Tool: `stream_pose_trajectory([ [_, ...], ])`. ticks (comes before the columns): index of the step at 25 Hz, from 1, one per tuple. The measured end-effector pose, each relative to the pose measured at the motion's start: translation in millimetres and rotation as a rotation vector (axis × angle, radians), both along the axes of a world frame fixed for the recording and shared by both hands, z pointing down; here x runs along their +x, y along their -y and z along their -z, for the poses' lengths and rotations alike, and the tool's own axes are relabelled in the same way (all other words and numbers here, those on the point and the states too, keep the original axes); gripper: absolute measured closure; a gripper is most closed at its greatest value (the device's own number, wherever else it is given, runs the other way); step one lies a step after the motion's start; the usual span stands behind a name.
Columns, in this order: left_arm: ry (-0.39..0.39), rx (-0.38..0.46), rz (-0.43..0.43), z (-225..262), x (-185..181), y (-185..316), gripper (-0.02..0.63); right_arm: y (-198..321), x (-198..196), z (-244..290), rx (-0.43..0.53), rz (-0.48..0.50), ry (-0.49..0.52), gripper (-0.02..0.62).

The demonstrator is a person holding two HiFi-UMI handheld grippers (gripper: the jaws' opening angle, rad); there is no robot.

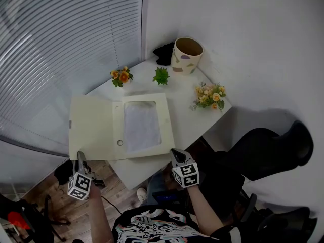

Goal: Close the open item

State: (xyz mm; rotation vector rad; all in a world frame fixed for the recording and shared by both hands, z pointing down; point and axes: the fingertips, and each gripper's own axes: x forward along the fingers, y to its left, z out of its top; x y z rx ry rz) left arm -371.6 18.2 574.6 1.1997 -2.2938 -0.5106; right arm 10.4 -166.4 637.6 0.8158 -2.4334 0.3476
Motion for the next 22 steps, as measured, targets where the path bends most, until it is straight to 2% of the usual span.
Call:
stream_pose_trajectory([
  [3, -0.041, 0.033, -0.037, -3, 5, 3, 0.584, -1, 1, 0, -0.004, -0.004, 0.007, 0.592],
  [5, -0.068, 0.02, -0.054, -10, 8, 7, 0.583, -1, 1, 0, -0.008, -0.004, 0.008, 0.592],
  [9, -0.028, -0.007, -0.056, -8, 11, 14, 0.588, 0, 0, 0, -0.01, 0.0, 0.009, 0.592],
  [15, -0.015, 0.058, -0.115, 12, 22, 22, 0.602, -1, 0, 1, -0.012, 0.001, 0.006, 0.592],
  [22, 0.048, 0.096, -0.185, 33, 41, 34, 0.604, -1, 0, 0, -0.007, -0.02, 0.017, 0.592],
])
